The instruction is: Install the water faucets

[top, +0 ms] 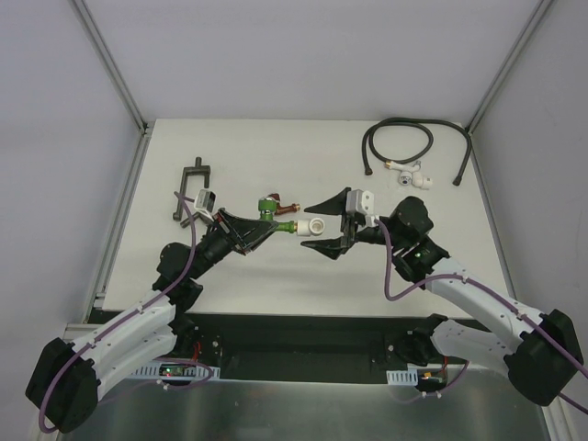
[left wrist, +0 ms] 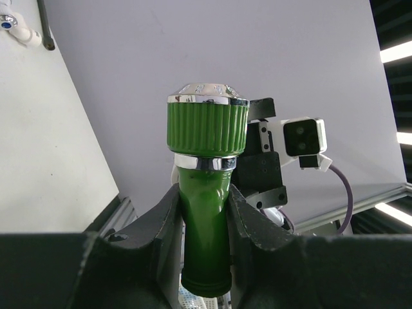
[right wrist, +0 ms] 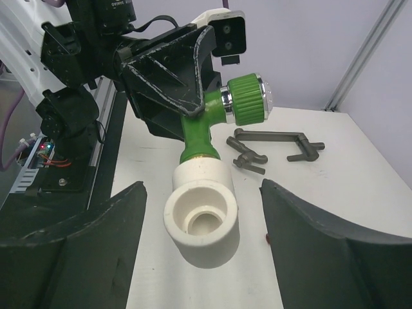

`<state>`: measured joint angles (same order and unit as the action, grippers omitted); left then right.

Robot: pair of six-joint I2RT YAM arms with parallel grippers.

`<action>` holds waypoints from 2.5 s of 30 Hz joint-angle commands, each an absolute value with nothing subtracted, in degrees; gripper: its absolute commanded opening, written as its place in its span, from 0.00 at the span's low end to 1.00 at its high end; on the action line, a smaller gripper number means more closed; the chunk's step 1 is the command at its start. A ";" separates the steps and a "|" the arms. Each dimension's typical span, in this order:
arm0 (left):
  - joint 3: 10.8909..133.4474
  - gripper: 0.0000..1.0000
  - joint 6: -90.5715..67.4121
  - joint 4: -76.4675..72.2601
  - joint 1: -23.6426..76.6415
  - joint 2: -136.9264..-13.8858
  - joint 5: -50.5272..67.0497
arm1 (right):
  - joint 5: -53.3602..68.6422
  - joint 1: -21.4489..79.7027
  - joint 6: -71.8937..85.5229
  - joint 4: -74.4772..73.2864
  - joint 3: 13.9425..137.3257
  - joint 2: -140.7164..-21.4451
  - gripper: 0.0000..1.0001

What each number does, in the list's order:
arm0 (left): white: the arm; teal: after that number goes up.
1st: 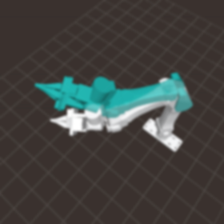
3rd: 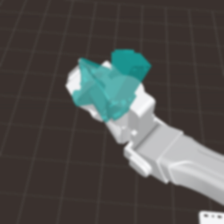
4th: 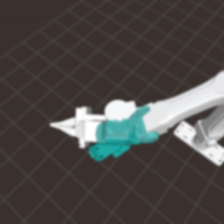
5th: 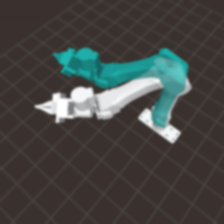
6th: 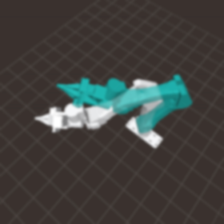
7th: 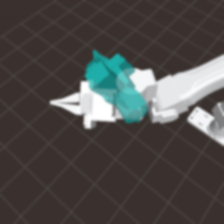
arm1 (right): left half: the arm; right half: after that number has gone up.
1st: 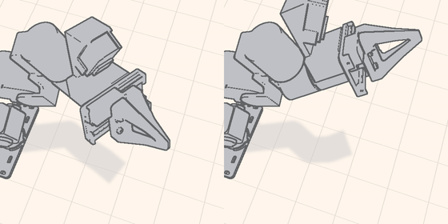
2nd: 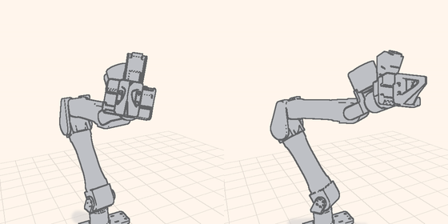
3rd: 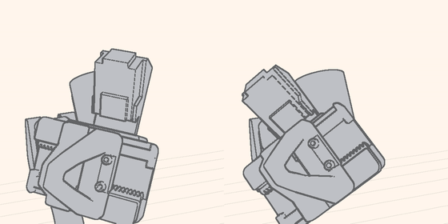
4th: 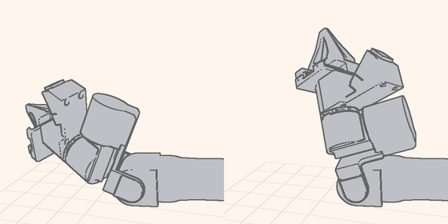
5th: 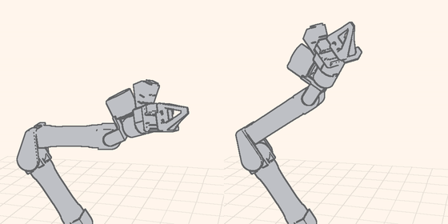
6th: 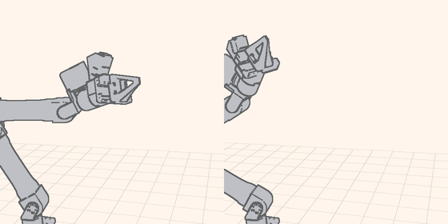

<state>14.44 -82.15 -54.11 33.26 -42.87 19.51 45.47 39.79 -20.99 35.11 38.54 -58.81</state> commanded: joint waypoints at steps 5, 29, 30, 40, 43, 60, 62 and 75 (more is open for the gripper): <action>17.93 0.00 -83.23 -62.23 32.70 -42.89 21.71 | 48.42 40.08 -20.04 39.29 39.37 -59.68 0.66; 22.15 0.10 -33.34 -53.00 32.70 -33.85 37.51 | 48.52 39.90 0.17 40.60 46.93 -64.42 0.02; 22.15 0.12 -27.48 -52.65 32.70 -33.14 41.36 | 48.60 39.90 2.44 40.69 47.72 -65.03 0.02; 25.05 0.24 -2.38 -36.66 32.70 -29.71 61.50 | 54.66 38.76 21.87 52.52 50.97 -70.92 0.02; 25.66 0.24 4.11 -31.31 32.70 -29.10 64.76 | 56.95 38.41 28.99 56.76 52.46 -73.56 0.02; 29.71 0.54 18.90 -13.97 32.70 -27.42 59.53 | 60.47 37.27 40.43 65.30 55.37 -82.79 0.02; 29.53 0.59 16.80 -15.28 32.70 -27.25 56.36 | 60.38 36.83 40.25 65.39 55.37 -83.23 0.02; 23.64 0.92 -14.21 -28.04 32.70 -19.52 20.42 | 57.40 33.58 37.36 65.65 53.09 -84.02 0.02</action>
